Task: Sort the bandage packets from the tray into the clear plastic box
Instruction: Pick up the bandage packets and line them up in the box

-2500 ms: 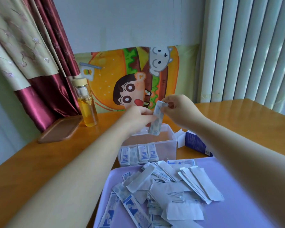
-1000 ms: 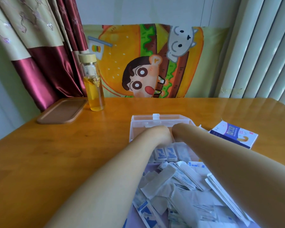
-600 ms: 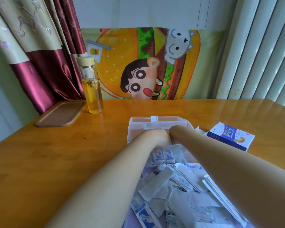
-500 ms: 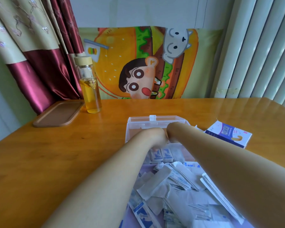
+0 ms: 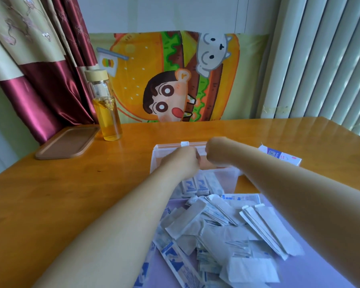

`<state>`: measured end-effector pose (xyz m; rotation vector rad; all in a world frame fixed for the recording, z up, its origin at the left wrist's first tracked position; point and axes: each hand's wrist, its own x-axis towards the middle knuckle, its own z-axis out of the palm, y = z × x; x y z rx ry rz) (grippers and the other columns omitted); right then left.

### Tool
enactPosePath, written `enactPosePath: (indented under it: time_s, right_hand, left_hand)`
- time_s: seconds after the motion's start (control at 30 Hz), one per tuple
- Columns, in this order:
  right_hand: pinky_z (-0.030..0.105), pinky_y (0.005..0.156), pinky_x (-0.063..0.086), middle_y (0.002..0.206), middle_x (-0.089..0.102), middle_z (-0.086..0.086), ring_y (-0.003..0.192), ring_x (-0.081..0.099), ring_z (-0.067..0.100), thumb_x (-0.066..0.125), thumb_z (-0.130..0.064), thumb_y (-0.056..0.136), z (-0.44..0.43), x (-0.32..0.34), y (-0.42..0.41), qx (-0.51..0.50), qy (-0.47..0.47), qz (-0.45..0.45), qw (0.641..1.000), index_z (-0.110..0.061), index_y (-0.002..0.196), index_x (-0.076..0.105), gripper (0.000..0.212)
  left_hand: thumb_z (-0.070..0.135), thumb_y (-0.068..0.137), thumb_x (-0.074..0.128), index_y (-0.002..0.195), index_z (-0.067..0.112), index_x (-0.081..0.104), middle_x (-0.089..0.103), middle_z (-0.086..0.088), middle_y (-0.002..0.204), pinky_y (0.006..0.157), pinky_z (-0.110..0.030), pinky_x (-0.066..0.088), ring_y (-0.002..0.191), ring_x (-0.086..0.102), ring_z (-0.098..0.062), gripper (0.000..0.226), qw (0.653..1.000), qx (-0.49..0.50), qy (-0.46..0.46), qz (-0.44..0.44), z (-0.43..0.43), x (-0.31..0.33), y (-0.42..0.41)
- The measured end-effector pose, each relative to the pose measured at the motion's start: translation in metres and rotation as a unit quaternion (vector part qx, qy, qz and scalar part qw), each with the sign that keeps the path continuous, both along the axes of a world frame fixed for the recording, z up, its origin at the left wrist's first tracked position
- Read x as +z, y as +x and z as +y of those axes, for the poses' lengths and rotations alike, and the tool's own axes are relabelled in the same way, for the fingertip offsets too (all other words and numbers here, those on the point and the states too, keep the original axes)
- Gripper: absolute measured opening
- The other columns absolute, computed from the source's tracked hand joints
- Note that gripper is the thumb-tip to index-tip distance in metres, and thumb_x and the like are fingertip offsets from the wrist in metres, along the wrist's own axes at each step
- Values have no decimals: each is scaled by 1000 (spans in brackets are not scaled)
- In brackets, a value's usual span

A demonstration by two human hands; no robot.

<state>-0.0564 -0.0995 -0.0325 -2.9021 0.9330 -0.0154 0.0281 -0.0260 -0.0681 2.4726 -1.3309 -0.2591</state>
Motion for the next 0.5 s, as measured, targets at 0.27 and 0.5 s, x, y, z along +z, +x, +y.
enactPosePath:
  time_s: [0.27,0.5]
  right_hand:
    - [40,69,56,85,70,8,78,65,30,49,-17,87,25,-13,-90,19,-10,-247,969,-15,84,70,20]
    - [32,83,47,115,61,2,104,57,22,63,-48,82,36,-67,-120,36,66,-33,997,-23,126,52,52]
  left_hand:
    - [2,91,42,88,16,63,61,10,81,63,-19,42,69,54,-1,25,951,-113,-285,-48,74,0,-40]
    - [38,89,58,138,28,39,45,5,141,97,-24,39,120,49,-9,53,997,-77,-28,-13,101,-46,-56]
